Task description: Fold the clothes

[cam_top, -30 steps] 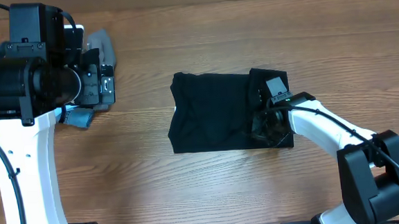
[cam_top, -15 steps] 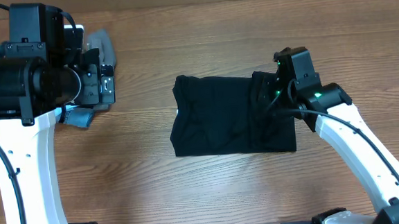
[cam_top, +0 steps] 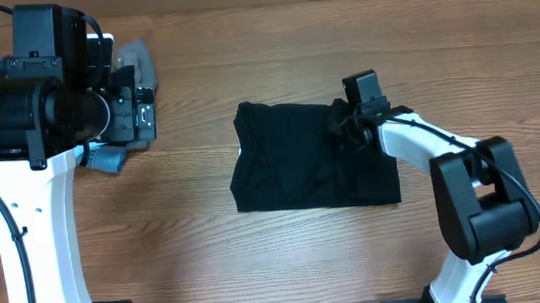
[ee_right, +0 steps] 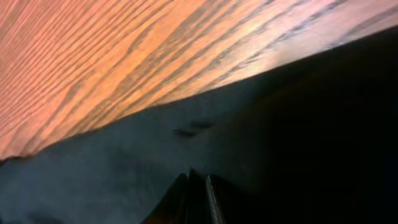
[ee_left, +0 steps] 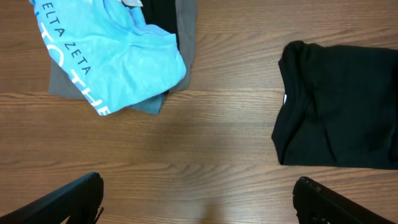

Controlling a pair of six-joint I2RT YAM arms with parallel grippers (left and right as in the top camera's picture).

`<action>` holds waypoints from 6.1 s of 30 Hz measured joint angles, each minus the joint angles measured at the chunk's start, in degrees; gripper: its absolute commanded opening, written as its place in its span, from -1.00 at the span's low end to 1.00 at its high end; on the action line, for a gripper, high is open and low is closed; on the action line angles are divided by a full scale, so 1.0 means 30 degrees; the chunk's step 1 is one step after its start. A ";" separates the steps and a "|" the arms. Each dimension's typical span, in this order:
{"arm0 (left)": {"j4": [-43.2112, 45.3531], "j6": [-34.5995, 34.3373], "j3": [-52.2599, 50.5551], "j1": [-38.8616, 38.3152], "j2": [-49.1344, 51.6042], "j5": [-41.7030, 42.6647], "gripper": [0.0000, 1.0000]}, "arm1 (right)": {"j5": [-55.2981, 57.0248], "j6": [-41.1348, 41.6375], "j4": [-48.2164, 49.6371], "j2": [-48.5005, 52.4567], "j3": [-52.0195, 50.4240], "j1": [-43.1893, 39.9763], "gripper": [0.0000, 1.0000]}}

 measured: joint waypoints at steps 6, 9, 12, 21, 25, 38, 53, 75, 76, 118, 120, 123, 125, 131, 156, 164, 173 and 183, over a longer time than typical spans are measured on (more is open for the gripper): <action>0.0000 -0.0007 0.0000 0.0000 0.0007 0.0000 1.00 | -0.1770 -0.2120 -0.2084 -0.1749 0.0000 -0.0816 -0.60; 0.0015 -0.0007 0.0000 0.0000 0.0007 0.0000 1.00 | -0.2361 -0.3060 -0.4692 -0.4597 0.0131 -0.1719 -0.60; 0.0000 -0.0007 0.0000 0.0000 0.0007 0.0000 1.00 | -0.2616 -0.3606 -0.8349 -0.7737 0.0393 -0.2463 -0.62; 0.0007 -0.0007 0.0000 0.0000 0.0007 -0.0007 1.00 | -0.1894 -0.3832 -1.2451 -0.7963 -0.2339 -0.2572 -0.62; 0.0007 -0.0007 0.0000 0.0000 0.0007 -0.0007 1.00 | -0.2186 -0.3577 -0.8786 -0.6914 -0.5676 -0.2572 -0.82; 0.0007 -0.0007 0.0000 0.0000 0.0015 -0.0007 1.00 | -0.2324 -0.4991 -1.1482 -0.9602 -0.4007 -0.2601 -0.63; 0.2506 -0.0721 -0.0015 0.0000 0.0087 0.2812 1.00 | -0.0495 -0.5486 -1.0448 -1.1344 -0.2885 -0.2601 1.00; 0.7679 0.1763 -0.6921 -0.0270 1.2152 1.2480 0.64 | -0.1421 -0.4816 -1.0965 -1.1344 -0.2878 -0.3526 1.00; 0.7992 0.1916 -0.6921 -0.0357 1.2502 1.2881 0.64 | -0.1486 -0.4772 -1.1001 -1.1344 -0.2878 -0.3570 1.00; 0.3242 0.1450 -0.3759 -0.1596 1.5752 0.7650 -0.92 | -0.1763 -0.4692 -1.1351 -1.1344 -0.2878 -0.3606 1.00; 0.2783 0.1290 -0.2710 -0.0838 1.5096 0.6827 -0.92 | -0.1770 -0.4692 -1.1351 -1.1344 -0.2878 -0.3606 1.00; 0.2630 0.0976 -0.1756 -0.0918 1.3478 0.6215 -0.91 | -0.1770 -0.4685 -1.1351 -1.1344 -0.2878 -0.3606 1.00; 0.2645 0.0503 -0.1464 -0.1967 1.2429 0.6091 -0.91 | -0.1763 -0.4692 -1.1358 -1.1344 -0.2878 -0.3606 1.00; 0.3708 -0.2324 -0.1239 -0.8196 1.2087 0.5705 -0.03 | -0.1763 -0.4692 -1.1366 -1.1344 -0.2878 -0.3606 1.00; 0.3628 -0.2579 -0.0758 -0.6506 1.2233 0.2805 -0.50 | -0.1756 -0.4692 -1.1358 -1.1344 -0.2878 -0.3606 1.00; 0.6492 -0.0255 -0.4677 -0.6535 1.2225 0.5646 -0.92 | -0.1749 -0.4692 -1.1489 -1.1344 -0.2878 -0.3606 1.00; 0.1275 0.1749 -0.5333 -0.9602 1.2225 1.0069 -0.92 | -0.1756 -0.4699 -1.1489 -1.1344 -0.2878 -0.3606 1.00; 0.0291 -0.0138 -0.4779 -1.0295 1.1577 0.6499 -0.89 | -0.2659 -0.5231 -1.0426 -1.1344 -0.2885 -0.3606 1.00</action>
